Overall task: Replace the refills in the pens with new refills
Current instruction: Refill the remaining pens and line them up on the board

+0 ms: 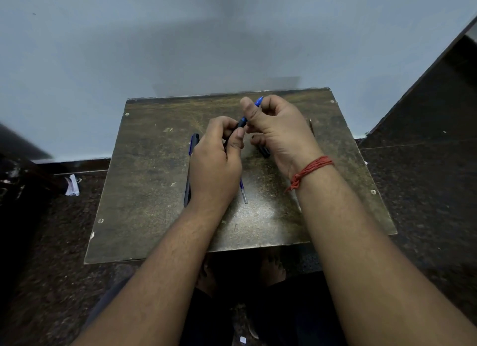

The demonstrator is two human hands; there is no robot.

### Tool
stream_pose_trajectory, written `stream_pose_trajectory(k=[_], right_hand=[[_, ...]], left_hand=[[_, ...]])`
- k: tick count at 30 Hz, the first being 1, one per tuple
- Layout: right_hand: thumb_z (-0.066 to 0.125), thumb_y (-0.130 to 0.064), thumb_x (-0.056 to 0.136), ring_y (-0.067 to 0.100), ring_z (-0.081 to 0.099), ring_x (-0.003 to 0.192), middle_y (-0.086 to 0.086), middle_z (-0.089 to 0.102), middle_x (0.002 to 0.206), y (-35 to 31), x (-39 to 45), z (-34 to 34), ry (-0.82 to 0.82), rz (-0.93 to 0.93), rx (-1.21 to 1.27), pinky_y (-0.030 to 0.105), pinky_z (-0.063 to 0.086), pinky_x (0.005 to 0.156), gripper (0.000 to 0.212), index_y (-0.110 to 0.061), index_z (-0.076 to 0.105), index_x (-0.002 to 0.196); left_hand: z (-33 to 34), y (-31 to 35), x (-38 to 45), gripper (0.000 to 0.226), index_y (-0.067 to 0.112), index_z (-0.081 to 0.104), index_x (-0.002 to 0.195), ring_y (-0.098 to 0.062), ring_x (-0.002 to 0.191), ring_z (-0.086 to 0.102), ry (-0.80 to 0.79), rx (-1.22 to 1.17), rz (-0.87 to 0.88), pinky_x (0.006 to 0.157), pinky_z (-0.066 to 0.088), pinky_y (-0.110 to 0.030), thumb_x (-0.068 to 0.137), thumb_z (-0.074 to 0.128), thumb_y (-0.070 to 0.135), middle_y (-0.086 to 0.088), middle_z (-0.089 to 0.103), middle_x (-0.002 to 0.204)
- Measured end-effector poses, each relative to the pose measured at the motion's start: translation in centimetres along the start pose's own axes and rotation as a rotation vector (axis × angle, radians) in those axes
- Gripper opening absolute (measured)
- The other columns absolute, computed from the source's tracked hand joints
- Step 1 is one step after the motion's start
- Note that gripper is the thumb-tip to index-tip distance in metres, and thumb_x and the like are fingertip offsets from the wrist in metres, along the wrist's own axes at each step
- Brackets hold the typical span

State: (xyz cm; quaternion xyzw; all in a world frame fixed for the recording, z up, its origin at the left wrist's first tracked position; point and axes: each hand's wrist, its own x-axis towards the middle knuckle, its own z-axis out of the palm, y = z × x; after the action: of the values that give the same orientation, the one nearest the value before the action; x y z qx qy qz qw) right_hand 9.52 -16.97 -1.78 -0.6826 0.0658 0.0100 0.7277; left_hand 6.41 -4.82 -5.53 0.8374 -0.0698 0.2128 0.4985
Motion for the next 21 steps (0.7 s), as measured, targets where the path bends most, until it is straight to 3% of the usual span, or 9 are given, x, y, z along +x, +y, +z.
stream_pose_trajectory(k=[3,6,9,13,15,18,21], right_hand=[[0.068,-0.035,0.092,0.016,0.066,0.079,0.004,0.067,0.088,-0.1,0.0,-0.2,0.001,0.023,0.106,0.032,0.055,0.069,0.024,-0.012,0.059,0.095],[0.059,-0.019,0.099,0.017,0.068,0.085,0.008,0.070,0.100,-0.6,0.0,-0.9,-0.067,0.009,0.211,0.034,0.056,0.077,0.012,-0.010,0.065,0.102],[0.060,-0.010,0.097,0.016,0.069,0.079,0.006,0.070,0.087,-0.6,-0.1,-0.9,-0.080,0.007,0.204,0.032,0.056,0.074,0.006,-0.009,0.065,0.096],[0.071,-0.024,0.091,0.014,0.062,0.068,0.003,0.063,0.073,-0.5,-0.1,-0.4,-0.001,0.011,0.113,0.030,0.053,0.065,0.018,-0.013,0.058,0.084],[0.070,-0.028,0.091,0.013,0.063,0.069,0.003,0.064,0.078,-0.5,-0.1,-0.6,-0.011,0.017,0.120,0.031,0.055,0.067,0.019,-0.012,0.059,0.090],[0.062,-0.017,0.097,0.015,0.068,0.078,0.006,0.070,0.095,-0.6,0.0,-1.2,-0.078,0.021,0.206,0.030,0.057,0.072,0.012,-0.010,0.064,0.106],[0.059,-0.008,0.097,0.015,0.070,0.080,0.005,0.073,0.093,-0.7,0.0,-1.4,-0.111,-0.001,0.198,0.029,0.055,0.071,0.010,-0.011,0.067,0.103]], left_hand=[[-0.1,0.1,0.1,0.005,0.026,0.056,0.104,-0.011,0.081,0.064,-0.007,-0.005,-0.009,0.070,0.054,-0.040,0.101,0.053,0.026,0.009,0.064,0.086],[-0.2,0.2,0.1,0.003,0.027,0.054,0.103,-0.011,0.080,0.065,-0.004,-0.015,-0.011,0.069,0.054,-0.038,0.102,0.053,0.025,0.010,0.064,0.084],[-0.2,0.2,0.1,0.005,0.024,0.057,0.104,-0.012,0.080,0.065,0.005,-0.014,-0.004,0.069,0.053,-0.035,0.102,0.052,0.025,0.008,0.065,0.084],[-0.2,0.2,0.0,0.005,0.024,0.057,0.104,-0.011,0.079,0.062,0.014,-0.006,0.013,0.068,0.049,-0.028,0.101,0.052,0.025,0.011,0.062,0.085],[-0.2,0.2,0.0,0.005,0.025,0.056,0.104,-0.010,0.078,0.061,0.013,-0.012,0.011,0.067,0.047,-0.027,0.101,0.052,0.024,0.013,0.061,0.085],[-0.1,0.2,0.0,0.008,0.022,0.057,0.105,-0.009,0.080,0.061,0.004,-0.016,0.007,0.068,0.047,-0.027,0.100,0.052,0.023,0.012,0.061,0.086],[-0.1,0.2,0.0,0.009,0.020,0.058,0.105,-0.010,0.082,0.061,0.008,-0.028,0.013,0.070,0.049,-0.030,0.099,0.052,0.021,0.010,0.062,0.087]])
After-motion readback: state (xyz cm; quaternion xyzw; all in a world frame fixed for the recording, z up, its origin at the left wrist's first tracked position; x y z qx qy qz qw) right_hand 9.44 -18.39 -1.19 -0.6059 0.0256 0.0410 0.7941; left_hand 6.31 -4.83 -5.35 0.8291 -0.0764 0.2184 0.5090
